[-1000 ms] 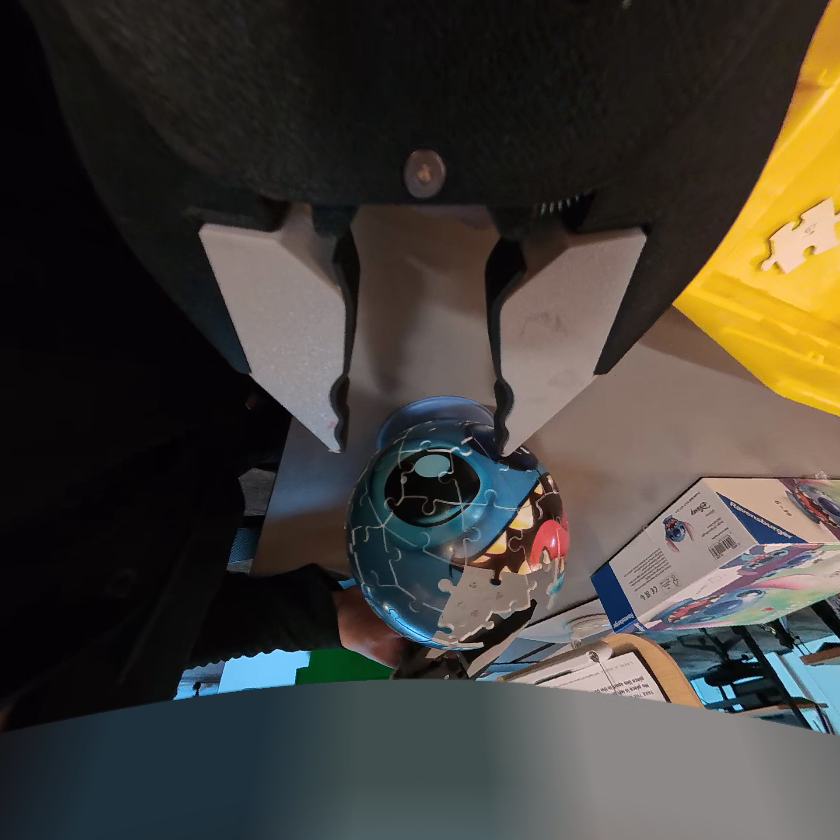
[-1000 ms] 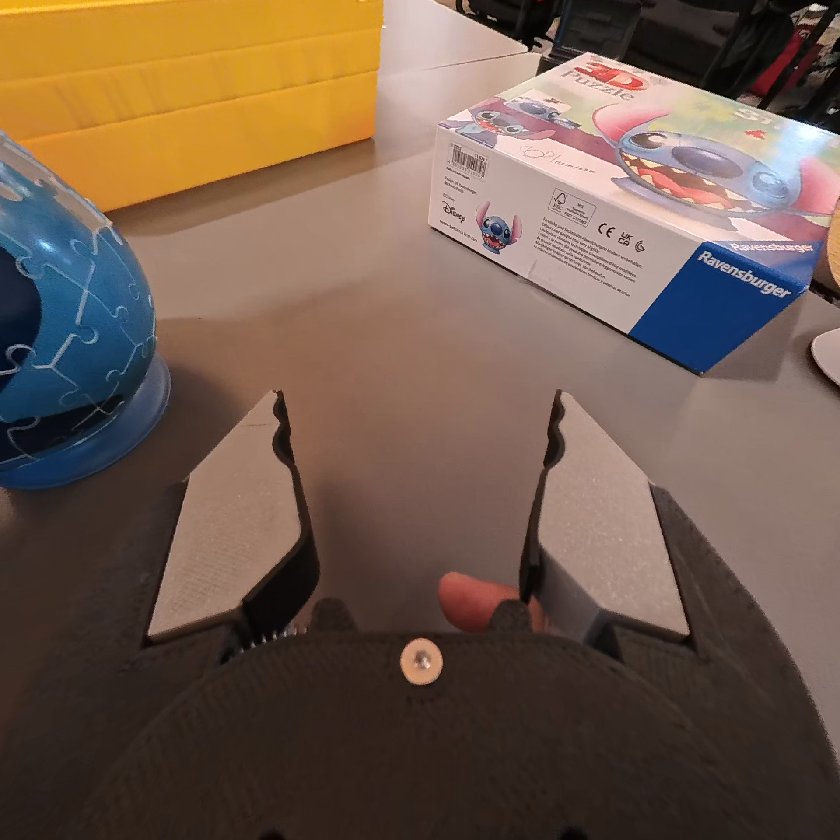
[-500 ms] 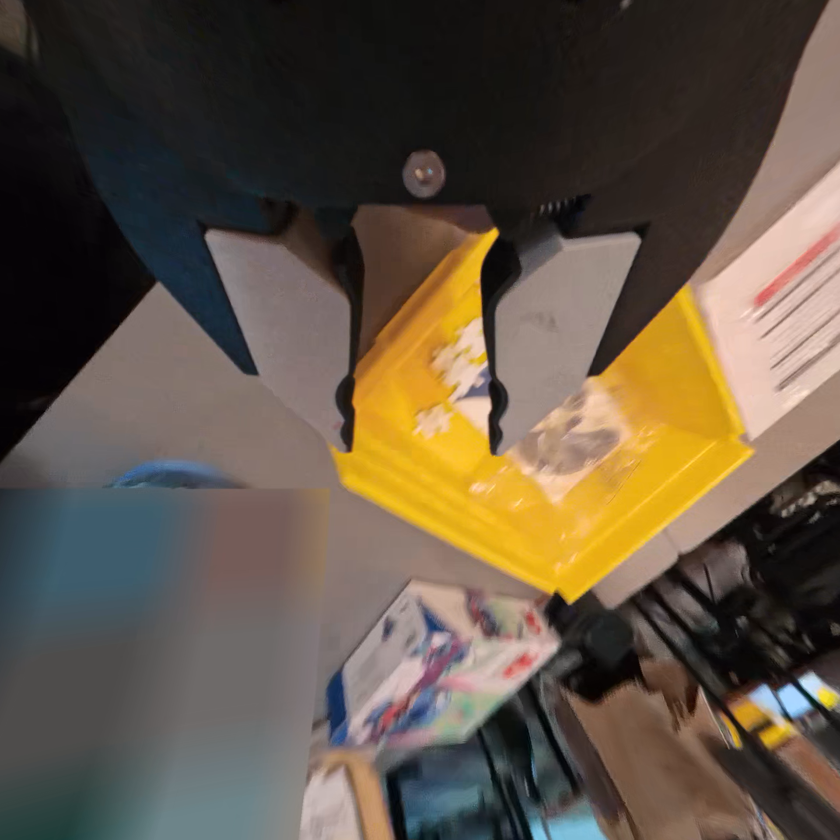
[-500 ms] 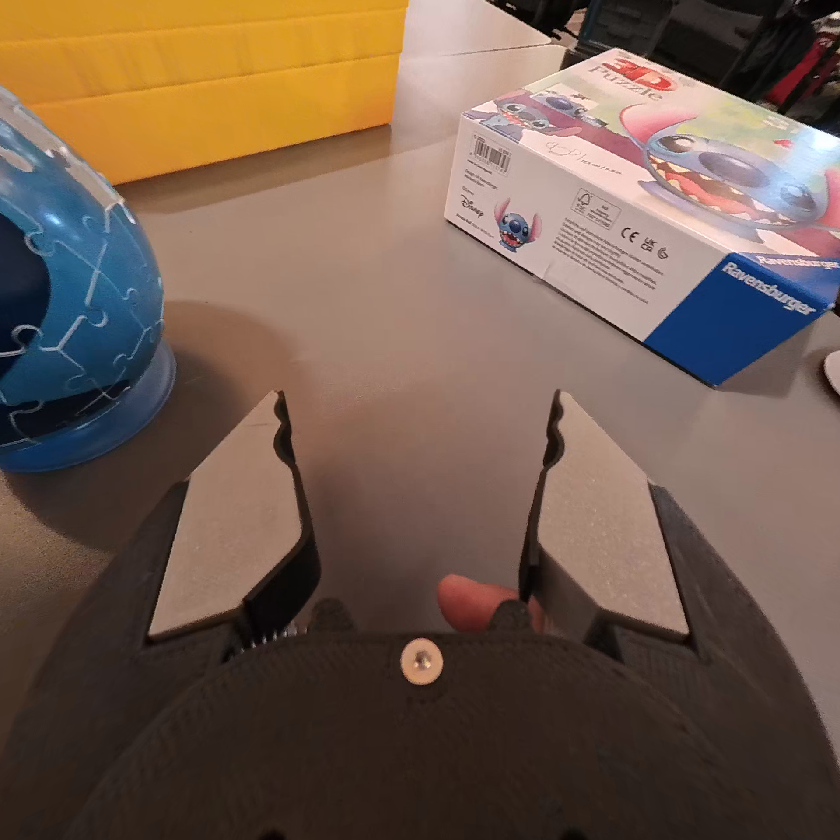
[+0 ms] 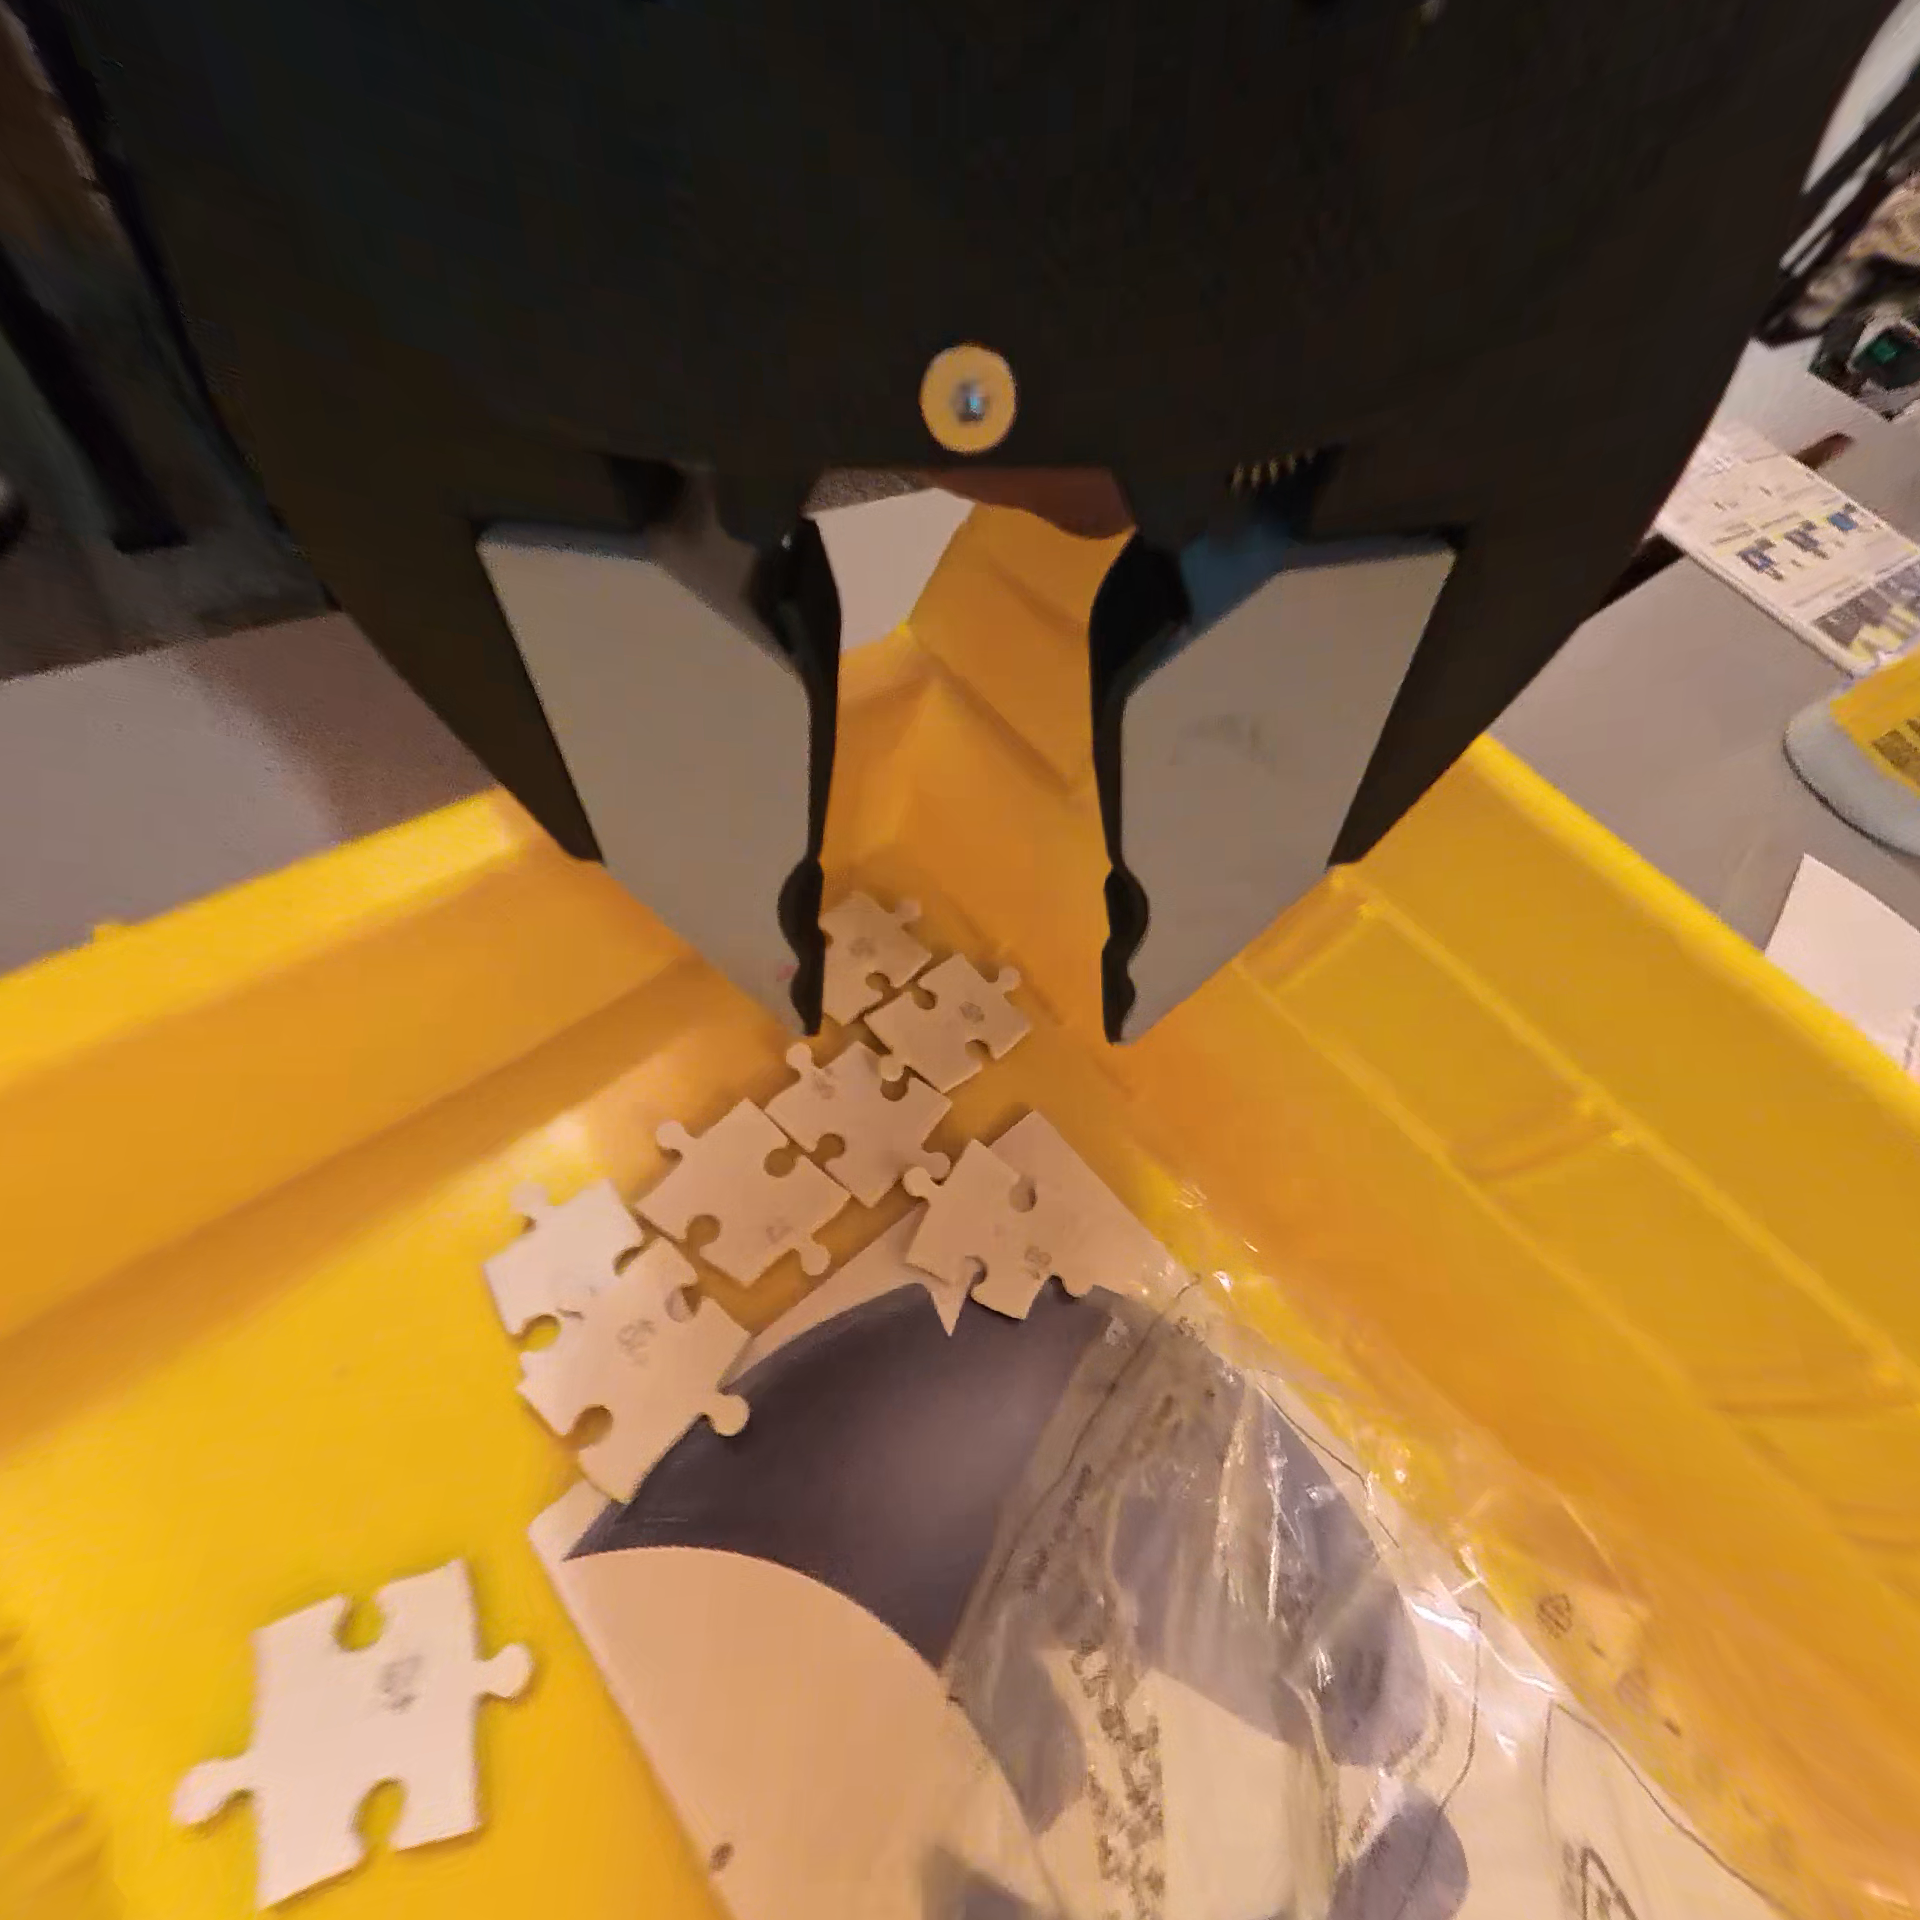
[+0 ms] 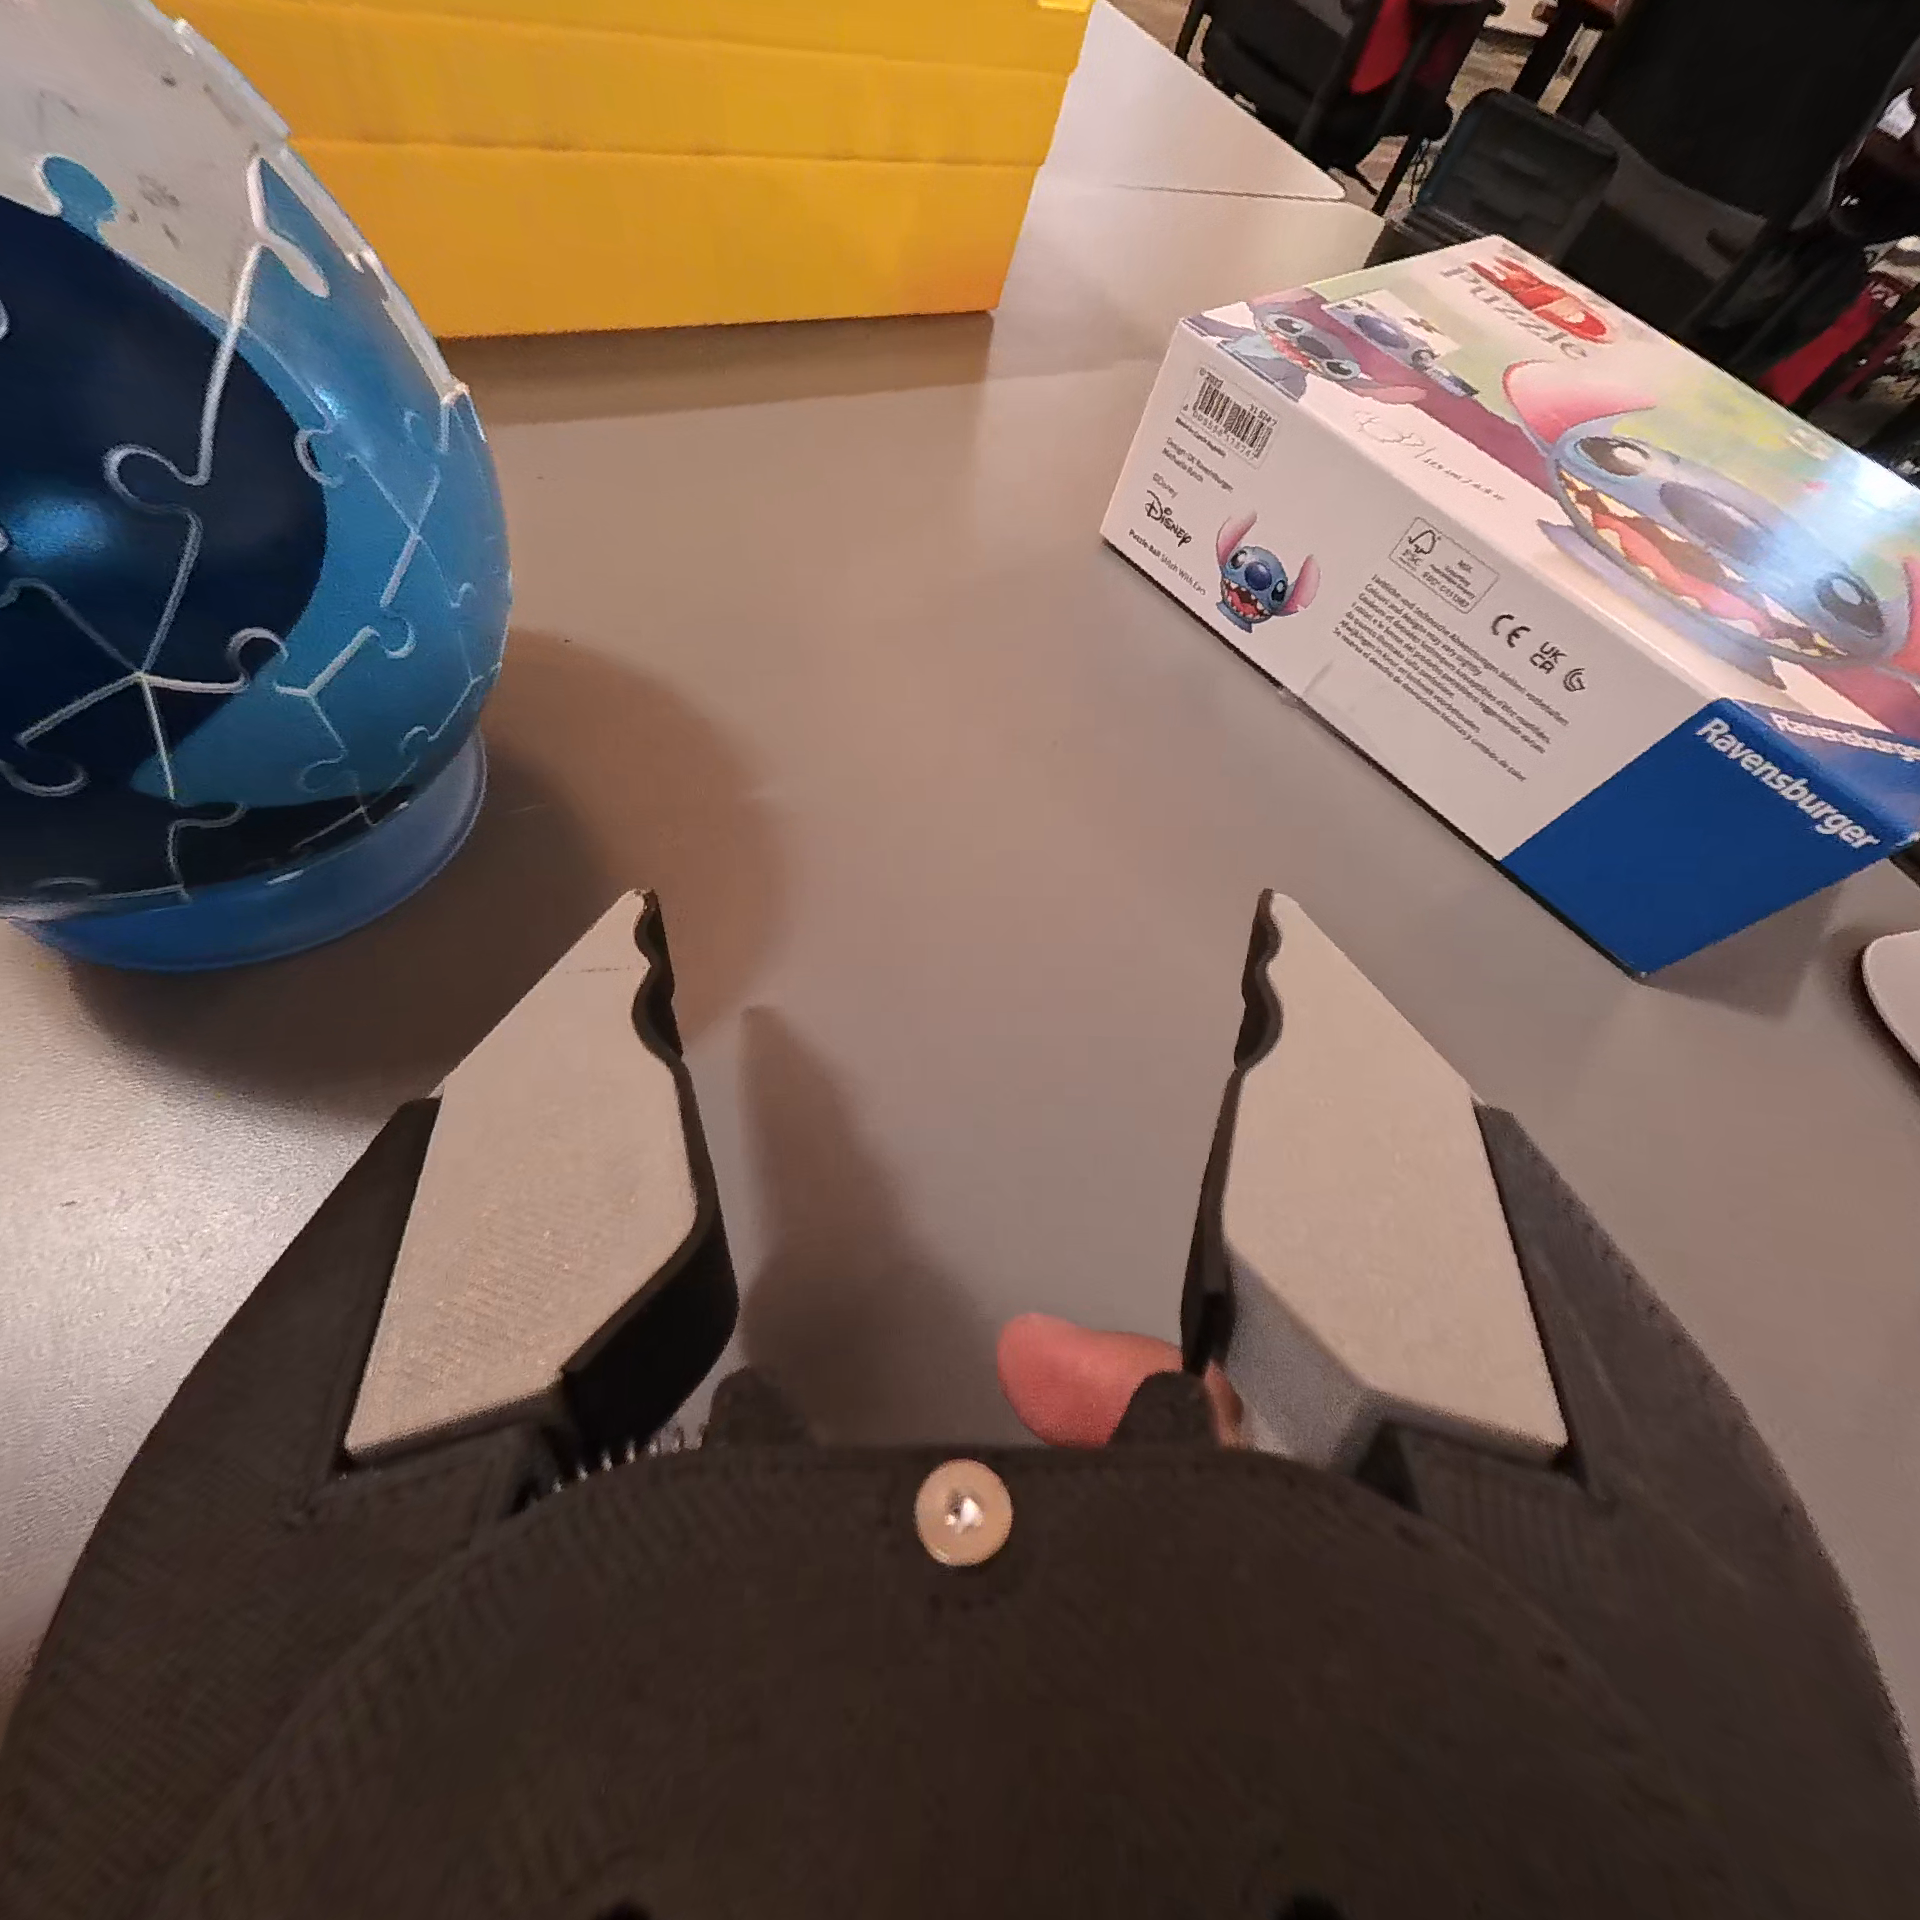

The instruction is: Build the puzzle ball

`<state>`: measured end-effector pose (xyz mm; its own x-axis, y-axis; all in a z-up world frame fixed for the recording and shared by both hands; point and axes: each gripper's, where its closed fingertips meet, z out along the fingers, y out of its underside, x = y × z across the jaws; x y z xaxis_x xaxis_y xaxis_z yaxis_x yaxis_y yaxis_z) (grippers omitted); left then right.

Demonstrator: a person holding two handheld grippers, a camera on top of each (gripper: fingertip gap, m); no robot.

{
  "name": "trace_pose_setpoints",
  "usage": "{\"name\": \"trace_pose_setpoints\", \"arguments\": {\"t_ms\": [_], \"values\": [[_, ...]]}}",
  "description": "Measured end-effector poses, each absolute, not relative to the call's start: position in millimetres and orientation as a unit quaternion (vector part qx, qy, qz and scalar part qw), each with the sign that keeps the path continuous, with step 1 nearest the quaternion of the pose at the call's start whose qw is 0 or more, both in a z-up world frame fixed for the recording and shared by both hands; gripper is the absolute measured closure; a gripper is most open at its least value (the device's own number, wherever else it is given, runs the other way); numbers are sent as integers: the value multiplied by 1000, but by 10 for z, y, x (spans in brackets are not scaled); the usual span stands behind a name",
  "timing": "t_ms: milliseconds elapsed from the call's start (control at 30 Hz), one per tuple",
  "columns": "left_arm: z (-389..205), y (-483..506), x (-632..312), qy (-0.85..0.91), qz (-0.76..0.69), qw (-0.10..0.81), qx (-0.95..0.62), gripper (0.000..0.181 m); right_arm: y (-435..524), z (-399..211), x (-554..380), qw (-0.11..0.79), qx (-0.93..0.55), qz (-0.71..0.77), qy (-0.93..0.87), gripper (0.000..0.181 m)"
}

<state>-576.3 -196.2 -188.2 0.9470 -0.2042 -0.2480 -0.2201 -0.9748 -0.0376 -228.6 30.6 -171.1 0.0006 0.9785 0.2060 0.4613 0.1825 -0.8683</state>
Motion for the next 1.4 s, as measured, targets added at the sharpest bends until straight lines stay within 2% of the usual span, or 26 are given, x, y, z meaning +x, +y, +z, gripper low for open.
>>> {"name": "trace_pose_setpoints", "arguments": {"t_ms": [100, 167, 367, 400, 433, 467, 633, 700, 733, 767, 833, 867, 1033, 1267, 1333, 1400], "values": [[-1983, -1947, -5837, 87, 133, 11, -987, 123, 303, -1708, -2284, 426, -565, 305, -637, 74], [-2037, -1968, -5829, 98, 126, -5, -987, 131, 283, -1692, -2279, 420, -568, 318, -632, 73], [-2060, -2017, -5869, 65, 99, -14, -993, 138, 228, -1657, -2252, 404, -575, 350, -620, 74], [-2070, -2066, -5911, 56, 103, -26, -993, 150, 219, -1655, -2249, 403, -574, 351, -621, 74], [-2089, -2146, -5995, 58, 125, -47, -989, 175, 211, -1655, -2249, 403, -572, 350, -622, 75], [-2110, -2224, -6079, 68, 153, -67, -984, 181, 202, -1657, -2248, 404, -571, 349, -624, 75], [-2112, -2296, -6172, 76, 197, -74, -975, 181, 188, -1664, -2247, 408, -567, 340, -629, 75], [-2066, -2276, -6133, 82, 188, -67, -976, 170, 192, -1663, -2244, 408, -568, 342, -628, 76], [-2024, -2256, -6139, 90, 192, -63, -975, 171, 195, -1662, -2242, 406, -570, 344, -626, 76], [-1989, -2232, -6125, 103, 188, -58, -975, 166, 199, -1659, -2242, 405, -571, 347, -624, 76], [-1963, -2193, -6062, 147, 172, -55, -972, 141, 201, -1655, -2240, 402, -572, 352, -622, 76], [-1956, -2185, -6062, 174, 174, -60, -968, 139, 201, -1653, -2240, 401, -573, 354, -622, 77], [-1988, -2138, -6133, 261, 192, -96, -941, 142, 186, -1657, -2239, 400, -570, 353, -625, 78], [-2102, -2154, -6205, 344, 176, -167, -907, 127, 149, -1667, -2244, 390, -568, 359, -629, 78], [-2112, -2154, -6204, 344, 166, -179, -907, 127, 131, -1667, -2244, 387, -568, 362, -630, 78], [-2134, -2176, -6170, 353, 145, -193, -904, 135, 98, -1668, -2247, 381, -566, 368, -632, 78]]}}
